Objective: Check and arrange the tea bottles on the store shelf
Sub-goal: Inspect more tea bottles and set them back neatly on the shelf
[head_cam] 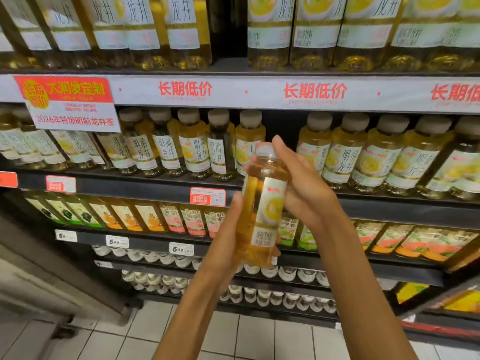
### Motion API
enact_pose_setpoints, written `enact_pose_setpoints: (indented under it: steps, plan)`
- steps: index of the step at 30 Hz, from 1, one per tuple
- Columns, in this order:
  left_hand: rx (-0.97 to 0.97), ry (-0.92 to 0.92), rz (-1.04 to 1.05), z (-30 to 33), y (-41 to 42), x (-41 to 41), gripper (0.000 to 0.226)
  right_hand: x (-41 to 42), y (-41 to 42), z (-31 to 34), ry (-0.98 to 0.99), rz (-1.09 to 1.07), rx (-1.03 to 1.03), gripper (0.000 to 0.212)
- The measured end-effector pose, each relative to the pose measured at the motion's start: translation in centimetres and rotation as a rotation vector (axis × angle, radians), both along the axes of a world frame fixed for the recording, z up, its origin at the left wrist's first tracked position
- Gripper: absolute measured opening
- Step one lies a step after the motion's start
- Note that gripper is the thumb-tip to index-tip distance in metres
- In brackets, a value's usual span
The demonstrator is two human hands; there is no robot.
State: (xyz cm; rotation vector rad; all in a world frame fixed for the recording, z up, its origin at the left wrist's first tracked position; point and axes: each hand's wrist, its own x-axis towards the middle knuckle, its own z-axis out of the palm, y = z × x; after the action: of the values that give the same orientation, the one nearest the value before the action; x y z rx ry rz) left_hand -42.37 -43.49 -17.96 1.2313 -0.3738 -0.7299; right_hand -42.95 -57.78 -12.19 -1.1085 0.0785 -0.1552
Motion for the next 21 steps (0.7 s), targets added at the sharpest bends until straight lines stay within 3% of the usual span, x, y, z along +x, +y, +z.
enact_pose_setpoints:
  steps: [3, 5, 10, 13, 16, 21]
  plan:
    - [-0.108, 0.227, -0.230, 0.0, 1.6, 1.0, 0.076, 0.7, 1.5, -0.1, 0.003, 0.064, 0.094, 0.047]
    - [-0.093, 0.240, -0.252, -0.4, 2.5, 1.8, 0.077, 1.1, 2.5, -0.3, -0.021, 0.023, 0.074, 0.040]
    - [0.166, -0.114, -0.054, 0.3, 4.4, 3.2, 0.060, 2.0, 4.3, 0.2, 0.037, -0.236, -0.275, 0.027]
    - [0.190, -0.197, -0.049, 1.2, 4.9, 3.2, 0.061, 2.4, 5.1, 0.4, 0.095, -0.295, -0.185, 0.030]
    - [0.063, 0.047, -0.097, 1.4, 5.8, 3.1, 0.062, 2.5, 5.9, -0.2, 0.134, -0.254, 0.028, 0.029]
    - [-0.166, 0.457, -0.378, 1.8, 7.8, 3.7, 0.065, 2.5, 7.3, -1.6, 0.240, -0.141, 0.314, 0.042]
